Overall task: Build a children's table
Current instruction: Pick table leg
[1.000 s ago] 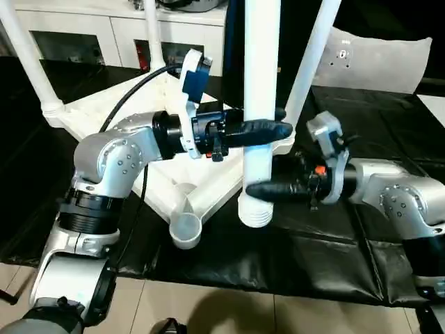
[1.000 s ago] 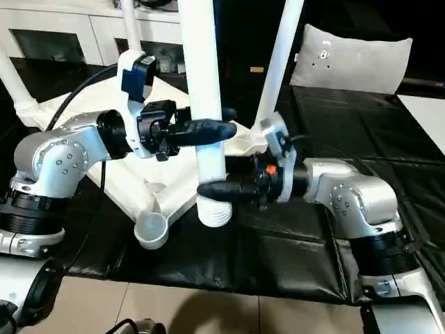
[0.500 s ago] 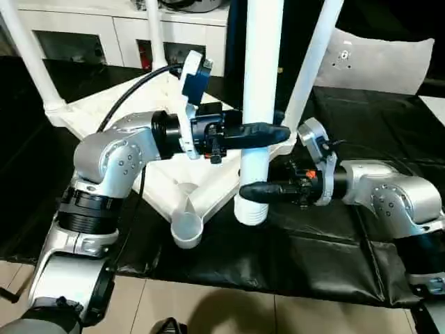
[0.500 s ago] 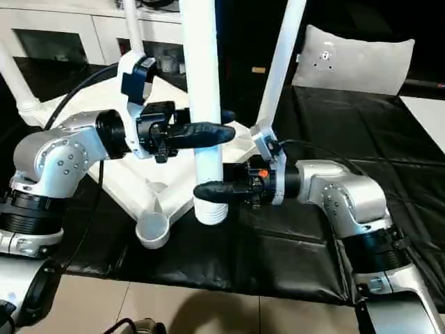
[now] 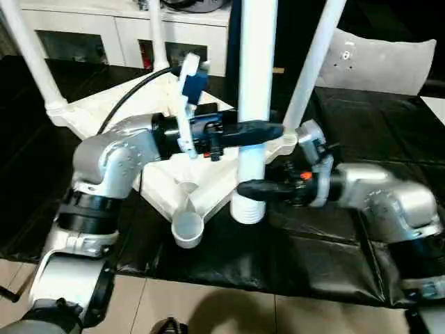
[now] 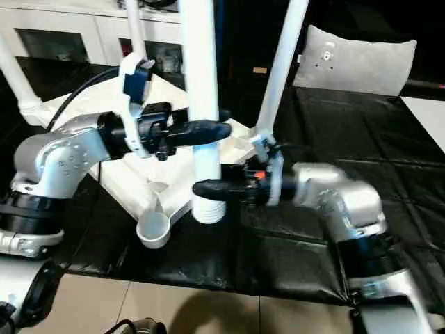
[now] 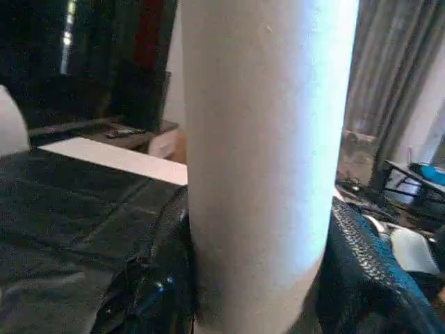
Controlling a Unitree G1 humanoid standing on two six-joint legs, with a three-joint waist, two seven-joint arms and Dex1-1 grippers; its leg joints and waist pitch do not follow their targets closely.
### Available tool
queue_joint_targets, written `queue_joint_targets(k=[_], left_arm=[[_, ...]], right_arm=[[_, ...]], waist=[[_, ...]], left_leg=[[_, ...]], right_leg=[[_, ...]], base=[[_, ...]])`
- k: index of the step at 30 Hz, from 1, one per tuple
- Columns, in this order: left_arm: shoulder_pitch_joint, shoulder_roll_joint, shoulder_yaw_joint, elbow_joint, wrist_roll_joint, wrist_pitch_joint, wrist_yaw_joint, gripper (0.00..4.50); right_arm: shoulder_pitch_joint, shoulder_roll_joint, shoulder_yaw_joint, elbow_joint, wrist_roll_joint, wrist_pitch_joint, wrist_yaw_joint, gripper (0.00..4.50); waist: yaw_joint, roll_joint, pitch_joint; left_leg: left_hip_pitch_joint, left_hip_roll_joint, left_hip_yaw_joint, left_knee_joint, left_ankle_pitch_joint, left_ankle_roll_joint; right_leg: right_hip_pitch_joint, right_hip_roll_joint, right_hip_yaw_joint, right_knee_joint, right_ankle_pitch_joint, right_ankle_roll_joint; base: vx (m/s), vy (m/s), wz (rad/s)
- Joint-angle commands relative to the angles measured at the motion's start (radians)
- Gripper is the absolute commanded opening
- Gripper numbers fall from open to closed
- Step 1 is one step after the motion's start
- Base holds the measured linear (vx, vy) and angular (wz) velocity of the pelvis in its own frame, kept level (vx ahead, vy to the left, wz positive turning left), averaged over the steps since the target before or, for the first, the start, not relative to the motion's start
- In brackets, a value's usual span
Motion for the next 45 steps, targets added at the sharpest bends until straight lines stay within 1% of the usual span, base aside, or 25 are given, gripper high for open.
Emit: queue_joint_targets(k=[1, 5, 9, 13, 16, 17, 18, 19, 21, 23, 25, 27, 30, 31, 32, 33, 34, 35, 36, 37, 39, 41, 42, 43, 45], left_arm=[[0.025, 0.000, -0.016, -0.036, 0.017, 0.008, 0.025, 2.55], [0.044, 0.001, -0.007, -0.048, 0.014, 0.008, 0.032, 2.55], [0.076, 0.012, -0.024, -0.074, 0.037, -0.025, 0.028, 2.55], [0.151, 0.007, -0.043, -0.129, 0.030, -0.005, 0.039, 2.55], [0.198, -0.014, -0.053, -0.140, 0.043, -0.010, 0.071, 2.55], [0.205, -0.019, -0.054, -0.139, 0.046, -0.012, 0.078, 2.55], [0.248, -0.042, -0.063, -0.129, 0.066, -0.028, 0.113, 2.65], [0.278, -0.059, -0.070, -0.115, 0.079, -0.042, 0.133, 2.98], [0.296, -0.068, -0.074, -0.106, 0.088, -0.052, 0.144, 2.98], [0.326, -0.073, -0.085, -0.098, 0.103, -0.067, 0.155, 3.00], [0.342, -0.087, -0.081, -0.089, 0.110, -0.078, 0.176, 3.43], [0.344, -0.092, -0.078, -0.086, 0.116, -0.086, 0.185, 3.40], [0.351, -0.123, -0.054, -0.076, 0.141, -0.136, 0.242, 3.84], [0.352, -0.161, -0.028, -0.080, 0.155, -0.171, 0.312, 3.90], [0.352, -0.164, -0.026, -0.082, 0.155, -0.172, 0.318, 3.91], [0.352, -0.164, -0.026, -0.082, 0.155, -0.172, 0.318, 3.94], [0.351, -0.176, -0.019, -0.087, 0.154, -0.175, 0.339, 4.05], [0.345, -0.224, -0.008, -0.093, 0.186, -0.202, 0.438, 4.12], [0.344, -0.229, -0.008, -0.093, 0.190, -0.206, 0.449, 4.15], [0.340, -0.250, -0.005, -0.092, 0.212, -0.223, 0.496, 3.72], [0.325, -0.280, -0.031, -0.087, 0.303, -0.300, 0.588, 3.66], [0.313, -0.294, -0.055, -0.079, 0.375, -0.357, 0.648, 3.67], [0.308, -0.301, -0.063, -0.077, 0.399, -0.375, 0.669, 3.66], [0.298, -0.312, -0.074, -0.076, 0.423, -0.390, 0.695, 3.66], [0.290, -0.312, -0.088, -0.076, 0.441, -0.401, 0.701, 3.66]], right_arm=[[0.002, 0.018, -0.045, 0.004, -0.017, -0.026, -0.073, 1.96], [0.022, 0.038, -0.041, -0.018, -0.024, -0.033, -0.094, 1.94], [0.055, 0.055, -0.026, -0.038, -0.053, -0.064, -0.129, 1.94], [0.129, 0.062, -0.008, -0.074, -0.086, -0.098, -0.161, 1.94], [0.174, 0.055, -0.004, -0.085, -0.097, -0.103, -0.168, 1.93], [0.181, 0.053, -0.004, -0.086, -0.099, -0.104, -0.170, 1.93], [0.219, 0.049, -0.006, -0.087, -0.110, -0.115, -0.182, 1.93], [0.243, 0.050, -0.010, -0.085, -0.117, -0.124, -0.195, 1.93], [0.257, 0.050, -0.011, -0.084, -0.123, -0.129, -0.202, 1.93], [0.276, 0.053, -0.013, -0.088, -0.135, -0.141, -0.213, 1.93], [0.283, 0.058, -0.018, -0.089, -0.142, -0.149, -0.223, 1.93], [0.283, 0.060, -0.021, -0.087, -0.145, -0.151, -0.228, 1.93], [0.269, 0.082, -0.030, -0.075, -0.170, -0.179, -0.273, 1.92], [0.251, 0.106, -0.027, -0.065, -0.202, -0.216, -0.326, 1.92], [0.249, 0.109, -0.026, -0.064, -0.206, -0.220, -0.331, 1.92], [0.249, 0.109, -0.026, -0.064, -0.206, -0.220, -0.331, 1.91], [0.243, 0.116, -0.022, -0.060, -0.220, -0.235, -0.347, 1.91], [0.221, 0.149, -0.008, -0.039, -0.273, -0.293, -0.411, 1.91], [0.219, 0.153, -0.007, -0.037, -0.278, -0.297, -0.418, 1.91], [0.209, 0.167, -0.004, -0.027, -0.298, -0.316, -0.447, 1.91], [0.184, 0.207, 0.000, 0.005, -0.354, -0.368, -0.532, 1.91], [0.169, 0.244, -0.010, 0.030, -0.373, -0.391, -0.591, 1.91], [0.164, 0.255, -0.009, 0.042, -0.386, -0.405, -0.613, 1.91], [0.156, 0.274, -0.010, 0.058, -0.399, -0.420, -0.644, 1.91], [0.150, 0.291, -0.013, 0.067, -0.405, -0.430, -0.668, 1.91]], waist=[[0.000, -0.008, -0.077], [0.001, -0.005, -0.076], [0.002, -0.009, -0.074], [0.002, -0.004, -0.075], [0.000, -0.003, -0.072], [0.000, 0.003, -0.071], [0.000, 0.003, -0.071], [-0.003, 0.001, -0.066], [-0.003, -0.001, -0.070], [-0.006, 0.001, -0.069], [-0.012, -0.002, -0.067], [-0.017, -0.003, -0.066], [-0.022, -0.004, -0.065], [-0.024, -0.008, -0.066], [-0.025, -0.012, -0.066], [-0.025, -0.010, -0.066], [-0.024, -0.011, -0.067], [-0.024, -0.009, -0.066], [-0.028, -0.015, -0.065], [-0.028, -0.013, -0.065], [-0.029, -0.014, -0.066], [-0.029, -0.013, -0.068], [-0.029, -0.016, -0.067], [-0.029, -0.013, -0.069], [-0.028, -0.012, -0.071]], left_leg=[[0.032, 0.024, 0.000, -0.065, -0.167, -0.014], [0.035, 0.025, 0.001, -0.066, -0.181, -0.016], [0.033, 0.026, -0.001, -0.071, -0.198, -0.028], [0.031, 0.027, -0.002, -0.071, -0.188, -0.032], [0.033, 0.027, -0.003, -0.076, -0.229, -0.042], [0.035, 0.027, -0.004, -0.076, -0.251, -0.047], [0.035, 0.027, -0.004, -0.076, -0.251, -0.047], [0.033, 0.028, -0.004, -0.080, -0.283, -0.052], [0.033, 0.027, -0.006, -0.080, -0.286, -0.051], [0.032, 0.027, -0.008, -0.081, -0.296, -0.053], [0.031, 0.028, -0.008, -0.083, -0.308, -0.054], [0.032, 0.027, -0.008, -0.083, -0.316, -0.052], [0.030, 0.028, -0.008, -0.082, -0.321, -0.050], [0.030, 0.028, -0.009, -0.082, -0.319, -0.049], [0.027, 0.028, -0.008, -0.082, -0.314, -0.048], [0.028, 0.027, -0.008, -0.081, -0.305, -0.049], [0.029, 0.027, -0.007, -0.080, -0.302, -0.045], [0.028, 0.028, -0.007, -0.080, -0.301, -0.044], [0.025, 0.030, -0.006, -0.081, -0.304, -0.046], [0.026, 0.028, -0.007, -0.081, -0.303, -0.048], [0.025, 0.029, -0.008, -0.080, -0.295, -0.047], [0.025, 0.028, -0.008, -0.081, -0.286, -0.044], [0.024, 0.029, -0.008, -0.081, -0.284, -0.042], [0.025, 0.029, -0.008, -0.081, -0.275, -0.044], [0.025, 0.028, -0.007, -0.080, -0.256, -0.040]], right_leg=[[0.042, -0.045, 0.017, -0.064, -0.095, -0.244], [0.039, -0.044, 0.018, -0.067, -0.108, -0.238], [0.039, -0.046, 0.017, -0.069, -0.141, -0.221], [0.039, -0.046, 0.019, -0.067, -0.119, -0.207], [0.036, -0.044, 0.019, -0.074, -0.165, -0.202], [0.034, -0.045, 0.020, -0.076, -0.195, -0.194], [0.034, -0.045, 0.020, -0.076, -0.195, -0.194], [0.034, -0.046, 0.022, -0.085, -0.236, -0.176], [0.036, -0.047, 0.022, -0.088, -0.254, -0.163], [0.033, -0.046, 0.022, -0.089, -0.275, -0.153], [0.031, -0.044, 0.021, -0.092, -0.286, -0.149], [0.030, -0.044, 0.021, -0.093, -0.300, -0.153], [0.027, -0.046, 0.021, -0.096, -0.310, -0.150], [0.028, -0.046, 0.021, -0.095, -0.310, -0.149], [0.030, -0.047, 0.021, -0.096, -0.309, -0.147], [0.029, -0.047, 0.021, -0.096, -0.306, -0.145], [0.029, -0.046, 0.021, -0.095, -0.304, -0.143], [0.026, -0.046, 0.022, -0.095, -0.301, -0.142], [0.026, -0.045, 0.022, -0.097, -0.299, -0.143], [0.027, -0.046, 0.021, -0.097, -0.305, -0.139], [0.026, -0.046, 0.022, -0.098, -0.301, -0.128], [0.027, -0.045, 0.023, -0.098, -0.288, -0.116], [0.027, -0.044, 0.022, -0.098, -0.282, -0.112], [0.027, -0.043, 0.022, -0.095, -0.253, -0.114], [0.028, -0.041, 0.022, -0.090, -0.204, -0.122]], base=[[0.000, 0.000, 0.00], [0.000, 0.000, 0.00], [0.000, 0.000, 0.00], [0.000, 0.000, 0.00], [0.000, 0.000, 0.00], [0.000, 0.000, 0.00], [0.000, 0.000, 0.00], [0.000, 0.000, 0.00], [0.000, 0.000, 0.00], [0.000, 0.000, 0.00], [0.000, 0.000, 0.00], [0.000, 0.000, 0.00], [0.000, 0.000, 0.00], [0.000, 0.000, 0.00], [0.000, 0.000, 0.00], [0.000, 0.000, 0.00], [0.000, 0.000, 0.00], [0.000, 0.000, 0.00], [0.000, 0.000, 0.00], [0.000, 0.000, 0.00], [0.000, 0.000, 0.00], [0.000, 0.000, 0.00], [0.000, 0.000, 0.00], [0.000, 0.000, 0.00], [0.000, 0.000, 0.00]])
